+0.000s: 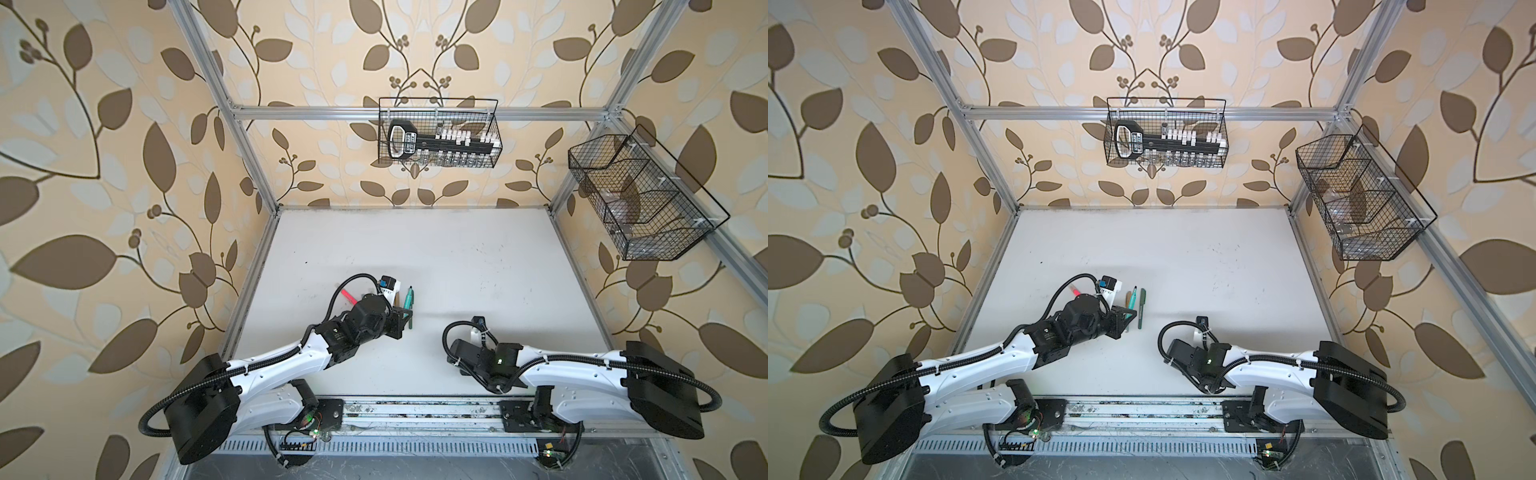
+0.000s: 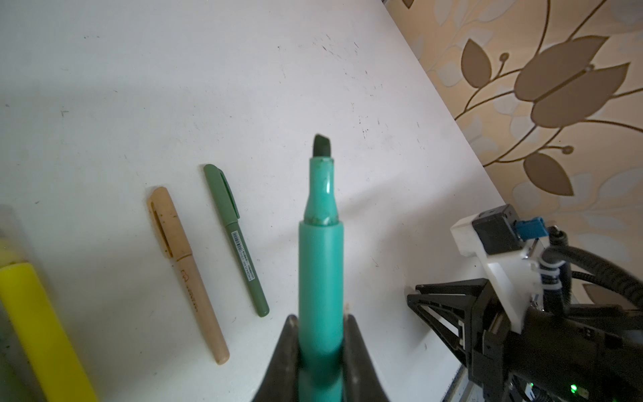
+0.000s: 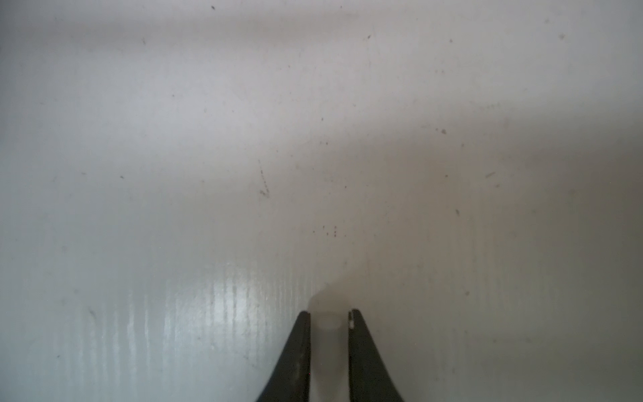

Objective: Insert pens into pen caps
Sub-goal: Pick up a pen cap from the bottom-center of the table.

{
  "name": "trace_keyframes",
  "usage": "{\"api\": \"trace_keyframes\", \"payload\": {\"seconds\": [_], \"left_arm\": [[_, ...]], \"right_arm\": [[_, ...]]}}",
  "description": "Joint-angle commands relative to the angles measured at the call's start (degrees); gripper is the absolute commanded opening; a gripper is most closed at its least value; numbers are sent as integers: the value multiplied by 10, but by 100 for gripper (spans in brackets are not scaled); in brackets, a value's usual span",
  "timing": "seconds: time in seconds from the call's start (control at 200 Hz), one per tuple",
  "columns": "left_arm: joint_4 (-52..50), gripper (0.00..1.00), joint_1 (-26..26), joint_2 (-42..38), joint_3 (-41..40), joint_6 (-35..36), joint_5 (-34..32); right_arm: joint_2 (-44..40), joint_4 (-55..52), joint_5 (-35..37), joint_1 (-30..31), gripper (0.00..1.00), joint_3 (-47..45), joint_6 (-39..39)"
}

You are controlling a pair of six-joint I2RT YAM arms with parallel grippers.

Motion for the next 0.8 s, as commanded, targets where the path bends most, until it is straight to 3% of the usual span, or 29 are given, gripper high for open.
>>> {"api": "trace_keyframes", "payload": {"seconds": [0.0, 0.27, 0.4, 0.6, 0.795], "left_arm": [[8, 0, -7, -14, 0, 4, -3], [14, 0, -19, -13, 5, 2, 8], [25, 0, -35, -18, 4, -4, 5], [68, 0, -85, -7, -3, -20, -16], [150, 0, -137, 17, -26, -35, -58]], "right_arm": [[12, -42, -46, 5, 12, -26, 12], [-62, -38, -21, 3, 5, -38, 28], [-132, -25, -12, -35, 0, -38, 9], [-252, 46, -20, -124, 0, -23, -41], [-314, 144, -3, -148, 0, 2, -54]]}}
